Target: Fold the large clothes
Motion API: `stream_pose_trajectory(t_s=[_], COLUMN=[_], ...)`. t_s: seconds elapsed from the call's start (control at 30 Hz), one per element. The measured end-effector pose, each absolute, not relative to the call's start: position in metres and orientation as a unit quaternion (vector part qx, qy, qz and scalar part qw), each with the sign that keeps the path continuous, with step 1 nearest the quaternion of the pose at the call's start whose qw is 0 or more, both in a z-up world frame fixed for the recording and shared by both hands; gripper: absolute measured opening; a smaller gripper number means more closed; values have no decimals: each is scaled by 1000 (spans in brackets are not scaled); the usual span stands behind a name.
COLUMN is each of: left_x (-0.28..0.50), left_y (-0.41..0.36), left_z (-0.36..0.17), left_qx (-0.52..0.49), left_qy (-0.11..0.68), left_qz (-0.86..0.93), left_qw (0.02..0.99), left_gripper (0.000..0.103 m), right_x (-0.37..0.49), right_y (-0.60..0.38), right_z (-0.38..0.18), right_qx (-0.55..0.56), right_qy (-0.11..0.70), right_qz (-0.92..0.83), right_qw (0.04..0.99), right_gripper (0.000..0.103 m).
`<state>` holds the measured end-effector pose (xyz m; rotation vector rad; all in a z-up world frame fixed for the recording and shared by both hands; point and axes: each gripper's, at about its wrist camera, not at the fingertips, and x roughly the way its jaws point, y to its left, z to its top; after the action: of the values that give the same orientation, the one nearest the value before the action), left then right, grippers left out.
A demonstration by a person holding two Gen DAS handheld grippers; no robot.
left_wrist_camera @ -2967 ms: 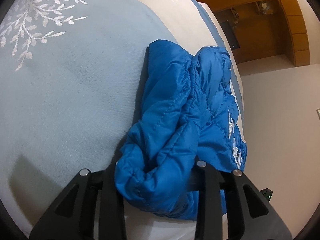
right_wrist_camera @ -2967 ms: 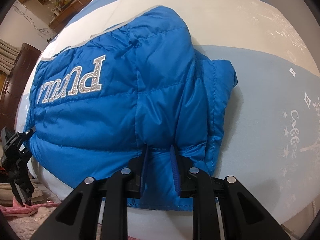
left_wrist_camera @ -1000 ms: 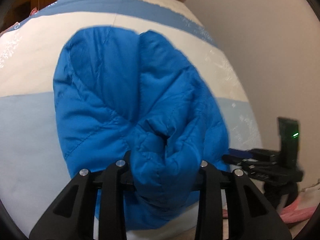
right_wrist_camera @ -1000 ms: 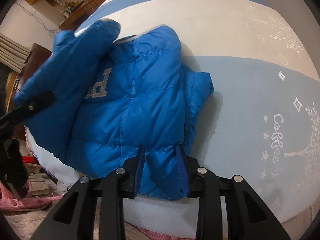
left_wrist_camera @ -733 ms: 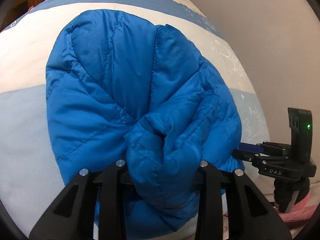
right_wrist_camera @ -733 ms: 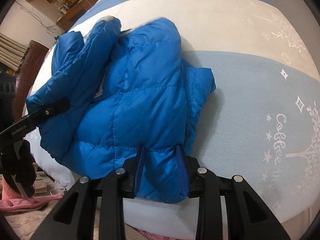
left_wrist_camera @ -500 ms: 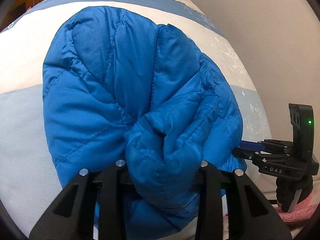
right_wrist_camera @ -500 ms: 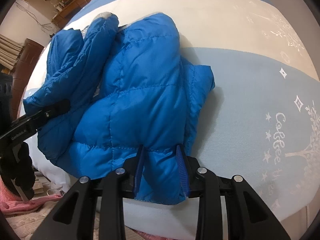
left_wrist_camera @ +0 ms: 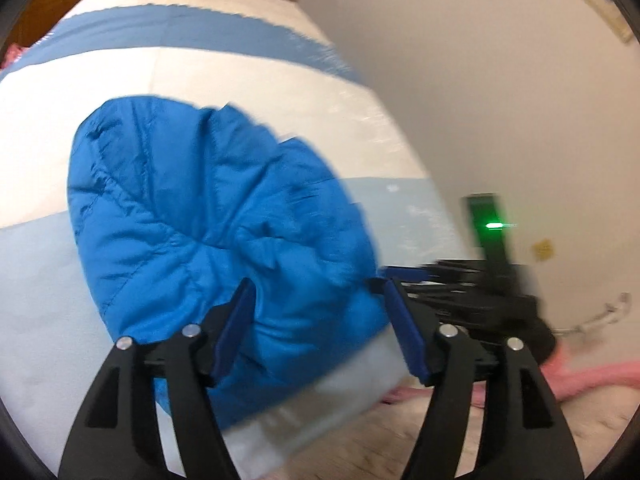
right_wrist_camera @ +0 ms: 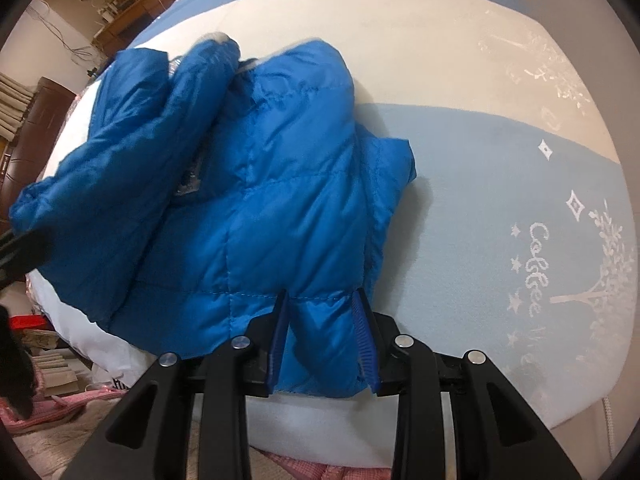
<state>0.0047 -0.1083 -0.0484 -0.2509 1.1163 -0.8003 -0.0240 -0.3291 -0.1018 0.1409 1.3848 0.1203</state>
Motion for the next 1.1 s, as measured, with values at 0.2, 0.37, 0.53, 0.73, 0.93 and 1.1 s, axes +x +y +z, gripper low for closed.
stream_pose_trajectory(t_s=[0.2,0.37,0.53,0.73,0.93,1.1], left_x=[18,21,15,16,23,33], left_y=[-58,-56,-61,-56,-36,-20], left_z=[-49,-64,-68,-78,-79,-76], left_qx=[-140,-40,-11,-5,-34,-45], left_qy=[524,535,536,550,549,540], left_qz=[-258,-133,-127,-134,-123,-111], left_qw=[800,833,834,824,826,833], left_gripper=[65,64,64,64,64,64], right_x=[-25,-25,-26,-27,2,27], right_y=[-304,-271,-248,-217,-211,-214], right_z=[-70,-41,-28,-16,-26,-39], right_qx=[43,11,-3,3,42,98], right_qy=[617,595,591,586,605,625], right_qz=[66,86,110,159,147,141], right_qw=[783,799,799,795,781,762], right_gripper=[34,46,64,81,81,81])
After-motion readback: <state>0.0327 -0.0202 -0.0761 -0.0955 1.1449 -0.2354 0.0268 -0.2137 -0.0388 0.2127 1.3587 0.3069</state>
